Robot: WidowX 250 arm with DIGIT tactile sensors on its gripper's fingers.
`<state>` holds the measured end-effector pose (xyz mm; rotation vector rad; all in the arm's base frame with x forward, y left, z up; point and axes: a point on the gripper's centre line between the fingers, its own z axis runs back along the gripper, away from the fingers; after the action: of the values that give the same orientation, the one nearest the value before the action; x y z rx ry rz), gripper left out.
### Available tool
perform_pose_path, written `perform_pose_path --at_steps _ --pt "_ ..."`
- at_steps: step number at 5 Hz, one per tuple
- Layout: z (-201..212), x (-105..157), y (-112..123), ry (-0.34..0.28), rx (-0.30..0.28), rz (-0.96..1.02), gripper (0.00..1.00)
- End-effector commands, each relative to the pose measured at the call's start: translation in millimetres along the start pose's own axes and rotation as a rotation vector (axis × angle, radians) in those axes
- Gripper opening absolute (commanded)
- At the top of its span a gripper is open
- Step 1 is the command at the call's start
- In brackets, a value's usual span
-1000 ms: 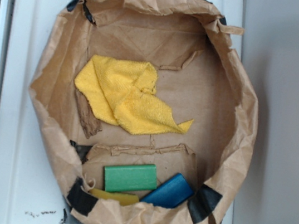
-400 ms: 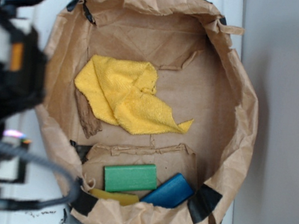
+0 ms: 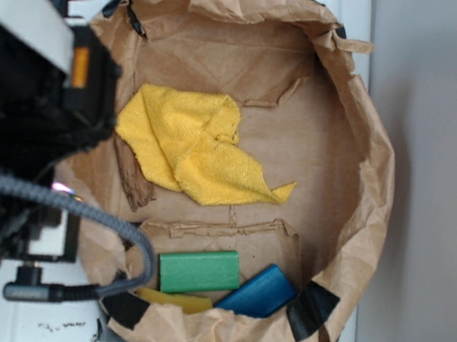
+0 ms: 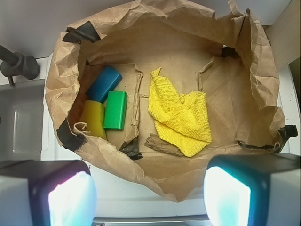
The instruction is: Grab the yellow cloth.
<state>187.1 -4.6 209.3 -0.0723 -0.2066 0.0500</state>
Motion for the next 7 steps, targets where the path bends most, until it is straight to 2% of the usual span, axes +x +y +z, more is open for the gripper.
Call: perform_pose_path --at_steps 1,2,3,4,5,7 --pt "7 4 4 -0.028 0.004 0.013 1.00" --pt "-29 18 2 -0.059 0.062 0.037 1.00" --pt "-53 12 13 -0.064 0.094 0.070 1.00" --pt "-83 22 27 -0.089 0.134 0.103 1.00" --pt "-113 61 50 -0.073 0.174 0.173 1.00" --pt "-113 61 50 -0.073 0.174 0.173 1.00"
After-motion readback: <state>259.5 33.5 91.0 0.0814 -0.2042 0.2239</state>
